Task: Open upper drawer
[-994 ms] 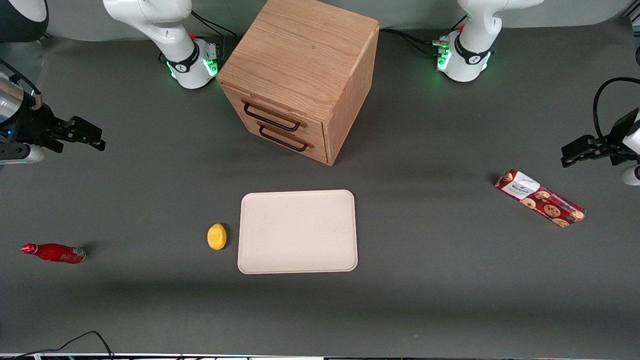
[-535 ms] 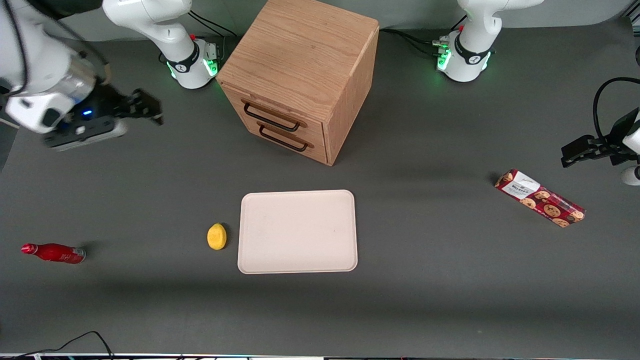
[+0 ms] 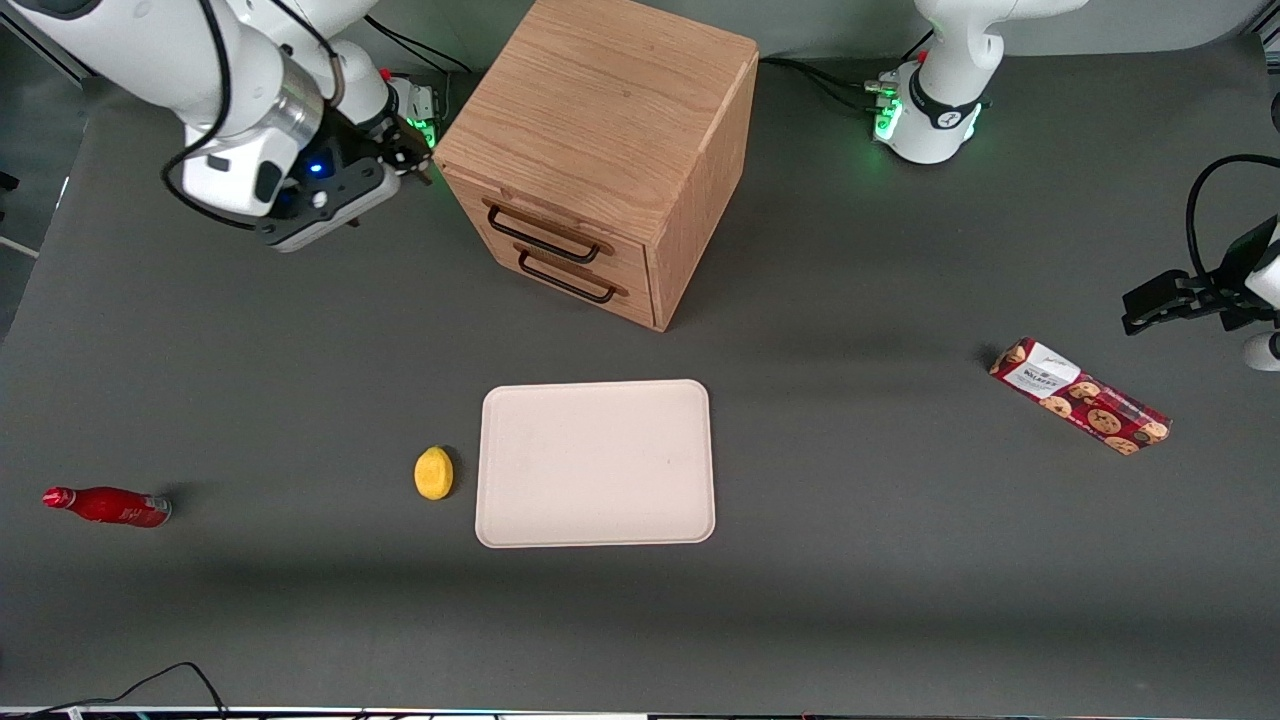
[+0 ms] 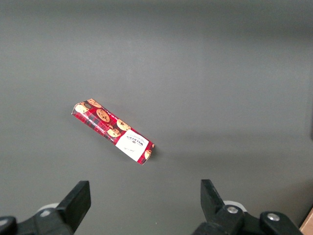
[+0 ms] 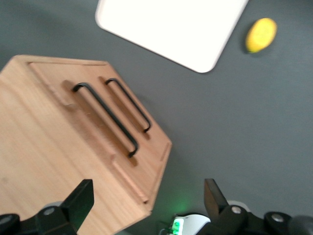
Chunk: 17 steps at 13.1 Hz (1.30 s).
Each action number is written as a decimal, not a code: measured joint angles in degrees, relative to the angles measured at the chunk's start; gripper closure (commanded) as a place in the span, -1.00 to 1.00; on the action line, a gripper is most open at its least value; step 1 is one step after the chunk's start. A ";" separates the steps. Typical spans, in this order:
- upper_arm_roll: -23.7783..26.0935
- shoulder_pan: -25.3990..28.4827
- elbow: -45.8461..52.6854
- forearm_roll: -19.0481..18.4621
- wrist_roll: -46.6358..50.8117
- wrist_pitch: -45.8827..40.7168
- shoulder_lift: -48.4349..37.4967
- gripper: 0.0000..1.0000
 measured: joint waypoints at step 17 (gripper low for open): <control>1.42 0.70 -3.39 7.90 -19.05 7.29 15.56 -1.00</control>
